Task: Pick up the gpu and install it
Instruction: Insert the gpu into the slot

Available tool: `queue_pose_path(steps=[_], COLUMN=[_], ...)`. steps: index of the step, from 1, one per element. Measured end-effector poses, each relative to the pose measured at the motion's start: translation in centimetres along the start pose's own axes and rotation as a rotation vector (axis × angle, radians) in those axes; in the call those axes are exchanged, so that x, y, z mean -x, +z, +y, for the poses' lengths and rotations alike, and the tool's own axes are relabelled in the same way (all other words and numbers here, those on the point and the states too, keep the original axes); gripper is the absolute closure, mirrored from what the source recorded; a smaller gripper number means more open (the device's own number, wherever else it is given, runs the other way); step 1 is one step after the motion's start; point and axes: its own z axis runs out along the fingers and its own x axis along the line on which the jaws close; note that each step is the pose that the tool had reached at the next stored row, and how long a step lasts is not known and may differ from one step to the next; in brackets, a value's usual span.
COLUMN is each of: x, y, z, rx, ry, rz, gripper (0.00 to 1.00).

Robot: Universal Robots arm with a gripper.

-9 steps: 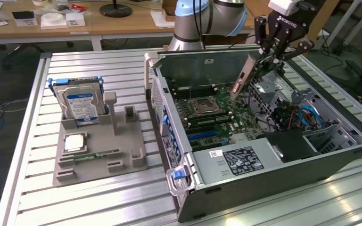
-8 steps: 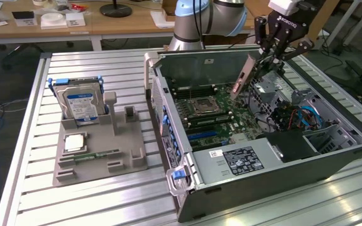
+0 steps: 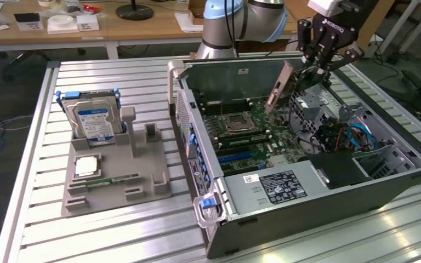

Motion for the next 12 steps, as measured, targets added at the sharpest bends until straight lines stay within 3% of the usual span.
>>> queue_pose_path(steps=[4,12], x=[0.00,0.00], y=[0.02,0.04], z=[0.01,0.01], rx=[-0.0035,-0.0042], ry=[0.047,0.054], rz=[0.0010,0.0009], gripper=[0.73,0.73])
